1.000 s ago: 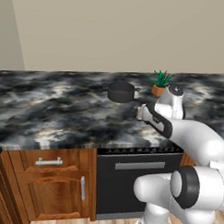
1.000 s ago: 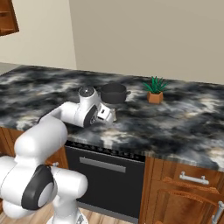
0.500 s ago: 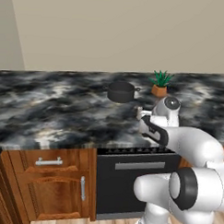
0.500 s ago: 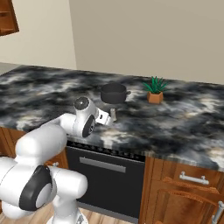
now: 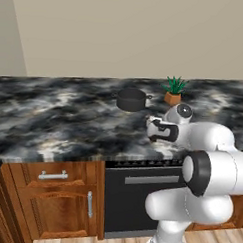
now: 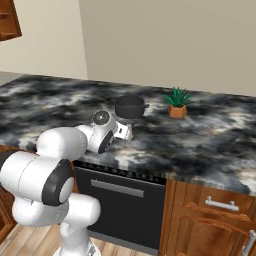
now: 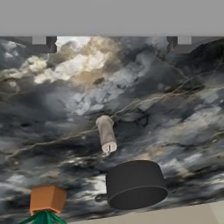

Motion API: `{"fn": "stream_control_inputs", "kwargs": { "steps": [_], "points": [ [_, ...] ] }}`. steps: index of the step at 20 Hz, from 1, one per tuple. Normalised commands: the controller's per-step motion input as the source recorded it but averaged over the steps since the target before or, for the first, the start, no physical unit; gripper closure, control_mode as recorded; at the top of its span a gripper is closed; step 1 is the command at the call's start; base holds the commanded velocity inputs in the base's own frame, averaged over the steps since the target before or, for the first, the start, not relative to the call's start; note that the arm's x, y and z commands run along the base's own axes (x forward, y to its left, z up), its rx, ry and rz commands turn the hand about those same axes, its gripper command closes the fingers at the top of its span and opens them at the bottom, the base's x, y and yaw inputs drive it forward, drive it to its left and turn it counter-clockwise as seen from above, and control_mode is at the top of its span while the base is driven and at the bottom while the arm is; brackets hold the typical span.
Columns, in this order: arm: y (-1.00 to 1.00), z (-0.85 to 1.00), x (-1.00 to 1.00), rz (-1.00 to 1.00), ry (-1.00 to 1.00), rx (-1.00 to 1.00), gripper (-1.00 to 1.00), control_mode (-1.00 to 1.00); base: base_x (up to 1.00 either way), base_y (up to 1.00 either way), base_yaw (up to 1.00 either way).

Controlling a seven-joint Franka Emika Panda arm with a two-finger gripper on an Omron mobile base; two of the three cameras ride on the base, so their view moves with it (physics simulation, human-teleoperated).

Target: Pick the candle and candle from the dining table and place them in the open cabinet. Close the cabinet after placing the objects.

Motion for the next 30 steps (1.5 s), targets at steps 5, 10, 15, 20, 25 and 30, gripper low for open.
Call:
{"fn": "stream_control_inputs", "kwargs": {
  "steps": [5, 10, 15, 20, 25, 30],
  "points": [
    [-0.02, 0.0, 0.54, 0.02, 0.03, 0.01, -1.0, -1.0, 0.0, 0.0, 0.0],
    [-0.02, 0.0, 0.32, 0.02, 0.03, 0.0, -1.0, -1.0, 0.0, 0.0, 0.0],
    [-0.05, -0.07, 0.05, 0.0, 0.0, -0.03, -1.0, -1.0, 0.0, 0.0, 0.0],
    [-0.1, -0.19, 0.0, 0.0, 0.0, -0.03, -1.0, -1.0, 0.0, 0.0, 0.0],
    [-0.01, -0.19, 0.09, 0.03, 0.0, -0.01, -1.0, -1.0, 0.0, 0.0, 0.0],
    [0.0, -0.08, 0.29, 0.05, 0.0, 0.0, -1.0, -1.0, 0.0, 0.0, 0.0]
  ]
}}
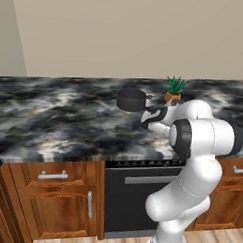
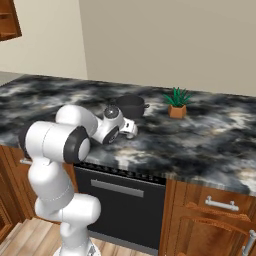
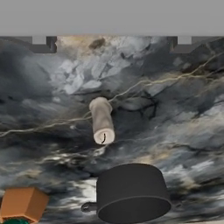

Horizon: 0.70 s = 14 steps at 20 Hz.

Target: Pick the candle and candle from the dining table and place them in the open cabinet. Close the cabinet after placing the objects.

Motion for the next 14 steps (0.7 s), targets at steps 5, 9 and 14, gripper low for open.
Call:
{"fn": "stream_control_inputs", "kwargs": {
  "steps": [5, 9, 14],
  "points": [
    [0.0, -0.05, 0.24, 0.06, 0.0, 0.0, -1.0, -1.0, 0.0, 0.0, 0.0],
    [-0.05, -0.13, 0.01, 0.03, 0.0, -0.01, -1.0, -1.0, 0.0, 0.0, 0.0],
    [-0.11, -0.25, 0.0, 0.01, 0.0, -0.04, -1.0, -1.0, 0.0, 0.0, 0.0]
  ]
}}
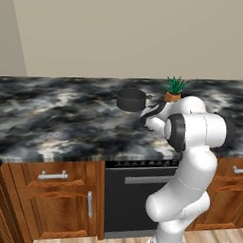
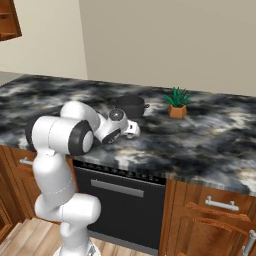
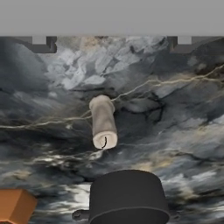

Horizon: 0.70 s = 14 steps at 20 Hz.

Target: Pick the candle and candle from the dining table and place them in the open cabinet. Close the cabinet after placing the objects.

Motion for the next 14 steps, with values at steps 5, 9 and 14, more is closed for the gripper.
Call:
{"fn": "stream_control_inputs", "kwargs": {
  "steps": [5, 9, 14],
  "points": [
    [-0.12, -0.1, 0.04, 0.0, 0.0, -0.05, -1.0, -1.0, 0.0, 0.0, 0.0],
    [-0.04, 0.0, 0.23, 0.01, 0.0, 0.0, -1.0, -1.0, 0.0, 0.0, 0.0],
    [-0.05, 0.0, 0.28, 0.01, 0.0, 0.0, -1.0, -1.0, 0.0, 0.0, 0.0]
  ]
}}
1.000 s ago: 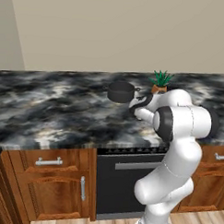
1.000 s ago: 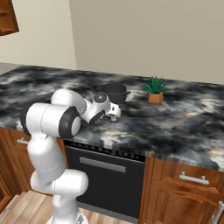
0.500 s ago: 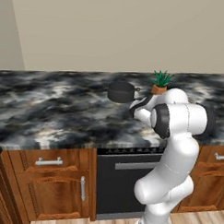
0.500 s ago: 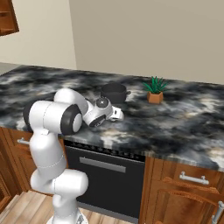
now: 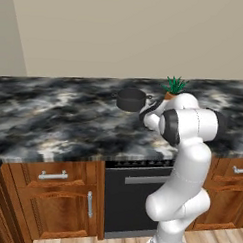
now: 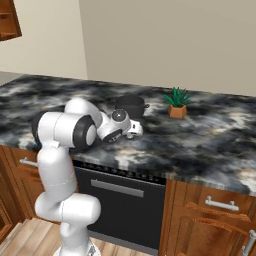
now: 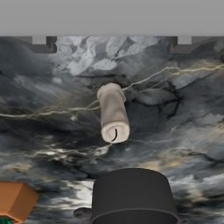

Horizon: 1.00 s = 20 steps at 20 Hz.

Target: Pick the candle and candle from the dining table and place them in the open cabinet. Close the cabinet after placing the objects.

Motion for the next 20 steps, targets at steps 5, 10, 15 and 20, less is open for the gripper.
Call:
{"fn": "stream_control_inputs", "kwargs": {
  "steps": [5, 10, 15, 20],
  "points": [
    [0.0, 0.0, 0.32, 0.03, 0.0, 0.0, -1.0, -1.0, 0.0, 0.0, 0.0],
    [0.0, -0.12, 0.32, 0.04, 0.0, 0.0, -1.0, -1.0, 0.0, 0.0, 0.0],
    [0.0, -0.42, 0.29, 0.03, 0.0, -0.01, -1.0, -1.0, 0.0, 0.0, 0.0],
    [0.0, -0.54, 0.23, 0.03, 0.0, -0.03, -1.0, -1.0, 0.0, 0.0, 0.0]
  ]
}}
